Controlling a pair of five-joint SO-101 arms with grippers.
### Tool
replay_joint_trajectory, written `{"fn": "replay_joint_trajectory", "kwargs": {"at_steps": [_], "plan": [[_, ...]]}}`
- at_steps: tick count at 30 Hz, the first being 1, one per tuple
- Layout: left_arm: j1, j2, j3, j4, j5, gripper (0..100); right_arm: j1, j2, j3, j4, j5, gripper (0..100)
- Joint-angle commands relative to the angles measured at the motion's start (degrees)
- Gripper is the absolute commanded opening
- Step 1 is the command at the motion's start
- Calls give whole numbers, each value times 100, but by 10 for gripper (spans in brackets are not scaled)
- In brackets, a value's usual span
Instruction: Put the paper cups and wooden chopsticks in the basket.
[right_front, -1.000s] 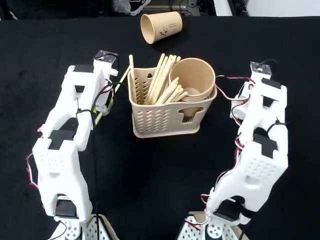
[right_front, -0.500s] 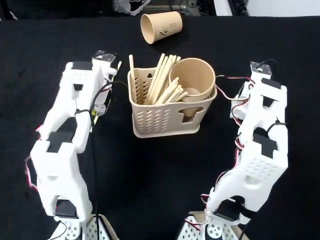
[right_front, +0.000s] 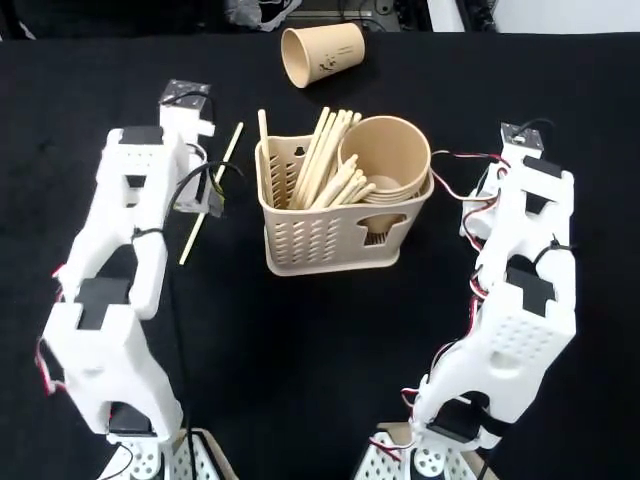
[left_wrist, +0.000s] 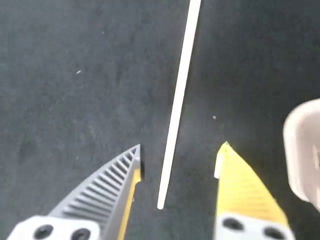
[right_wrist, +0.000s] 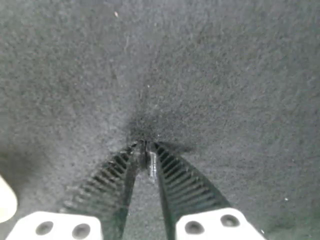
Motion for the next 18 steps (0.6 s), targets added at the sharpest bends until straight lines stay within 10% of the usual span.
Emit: {"fn": "replay_joint_trajectory", "kwargs": {"at_steps": [1, 18], "plan": [[31, 413, -716, -44, 26, 234, 0, -127, 13, -26, 44, 12], [312, 2084, -2967, 2031, -9, 29, 0, -127, 13, -26, 44, 12]]}}
